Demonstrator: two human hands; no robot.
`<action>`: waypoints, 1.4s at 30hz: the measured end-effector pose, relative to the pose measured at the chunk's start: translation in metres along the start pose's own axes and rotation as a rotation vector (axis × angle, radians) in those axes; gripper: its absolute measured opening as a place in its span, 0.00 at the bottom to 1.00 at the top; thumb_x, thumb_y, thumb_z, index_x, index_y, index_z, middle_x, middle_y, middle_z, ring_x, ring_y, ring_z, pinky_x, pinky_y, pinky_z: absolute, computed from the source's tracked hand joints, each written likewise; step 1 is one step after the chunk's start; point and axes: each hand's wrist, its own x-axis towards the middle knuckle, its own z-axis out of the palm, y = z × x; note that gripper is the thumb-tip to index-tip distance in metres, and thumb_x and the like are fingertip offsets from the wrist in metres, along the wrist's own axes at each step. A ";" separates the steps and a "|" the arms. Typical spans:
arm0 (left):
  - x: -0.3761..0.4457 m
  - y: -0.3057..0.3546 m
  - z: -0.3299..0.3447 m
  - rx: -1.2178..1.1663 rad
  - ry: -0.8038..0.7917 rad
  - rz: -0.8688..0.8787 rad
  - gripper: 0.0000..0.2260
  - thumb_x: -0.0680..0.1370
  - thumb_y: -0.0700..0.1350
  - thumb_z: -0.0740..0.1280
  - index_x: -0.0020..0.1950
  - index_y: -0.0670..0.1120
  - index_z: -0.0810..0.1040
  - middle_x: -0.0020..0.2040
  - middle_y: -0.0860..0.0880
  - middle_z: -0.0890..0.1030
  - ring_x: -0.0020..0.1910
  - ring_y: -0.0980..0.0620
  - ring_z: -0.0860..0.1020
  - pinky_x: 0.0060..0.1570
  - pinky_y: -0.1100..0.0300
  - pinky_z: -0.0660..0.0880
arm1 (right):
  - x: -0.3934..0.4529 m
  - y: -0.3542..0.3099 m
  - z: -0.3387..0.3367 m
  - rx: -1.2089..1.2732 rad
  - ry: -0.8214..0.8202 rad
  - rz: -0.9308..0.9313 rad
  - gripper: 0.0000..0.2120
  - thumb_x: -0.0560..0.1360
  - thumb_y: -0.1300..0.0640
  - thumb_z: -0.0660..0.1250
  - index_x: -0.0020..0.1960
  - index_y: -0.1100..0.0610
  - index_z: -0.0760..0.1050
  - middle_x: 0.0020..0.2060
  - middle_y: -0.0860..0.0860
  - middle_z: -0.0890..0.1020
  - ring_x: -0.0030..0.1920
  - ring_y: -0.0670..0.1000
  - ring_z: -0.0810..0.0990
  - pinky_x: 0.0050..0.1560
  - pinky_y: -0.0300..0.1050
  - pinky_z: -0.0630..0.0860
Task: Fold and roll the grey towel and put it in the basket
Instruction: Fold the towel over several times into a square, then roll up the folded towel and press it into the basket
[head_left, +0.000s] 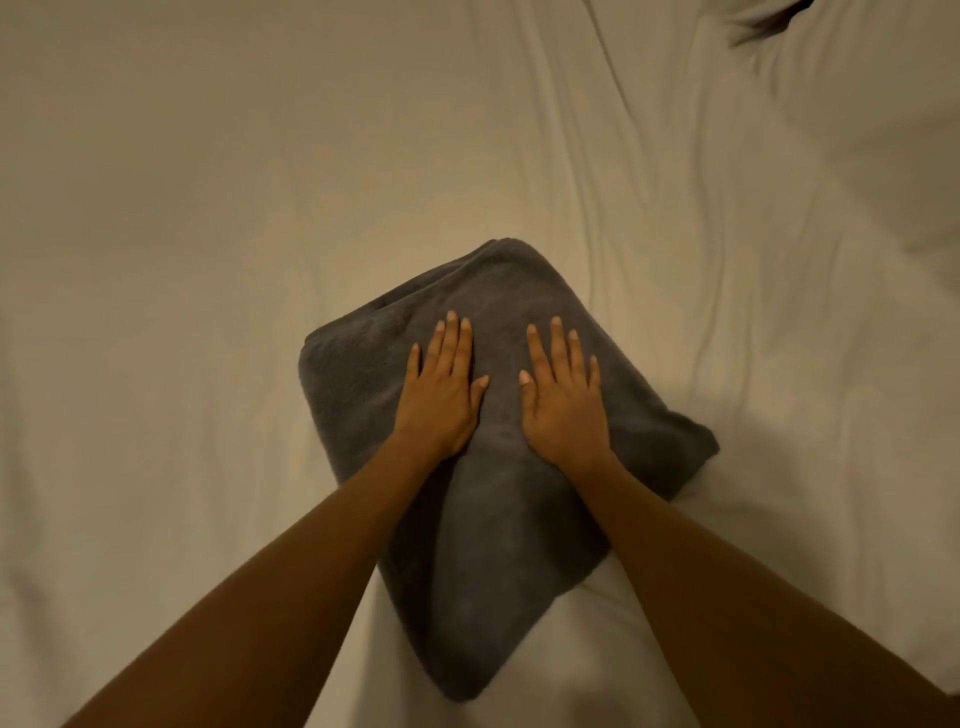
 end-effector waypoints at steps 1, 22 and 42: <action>-0.015 0.004 0.006 -0.004 0.006 -0.016 0.28 0.82 0.56 0.45 0.77 0.45 0.39 0.78 0.46 0.40 0.77 0.50 0.40 0.72 0.52 0.37 | -0.010 0.001 0.001 -0.019 -0.021 0.010 0.28 0.79 0.43 0.38 0.77 0.50 0.42 0.77 0.53 0.45 0.77 0.55 0.44 0.74 0.57 0.43; -0.112 -0.111 -0.042 0.499 -0.147 0.457 0.35 0.77 0.66 0.43 0.77 0.44 0.52 0.73 0.44 0.66 0.74 0.48 0.61 0.73 0.51 0.41 | -0.217 -0.138 0.014 0.069 -0.003 0.141 0.31 0.77 0.41 0.52 0.74 0.58 0.61 0.73 0.58 0.63 0.73 0.56 0.61 0.71 0.57 0.54; -0.060 -0.135 -0.049 0.618 0.082 0.570 0.32 0.72 0.37 0.70 0.74 0.39 0.62 0.70 0.37 0.69 0.69 0.40 0.68 0.68 0.55 0.26 | -0.213 -0.138 0.061 -0.209 0.152 0.185 0.29 0.72 0.55 0.64 0.70 0.66 0.66 0.68 0.63 0.70 0.68 0.60 0.70 0.67 0.60 0.64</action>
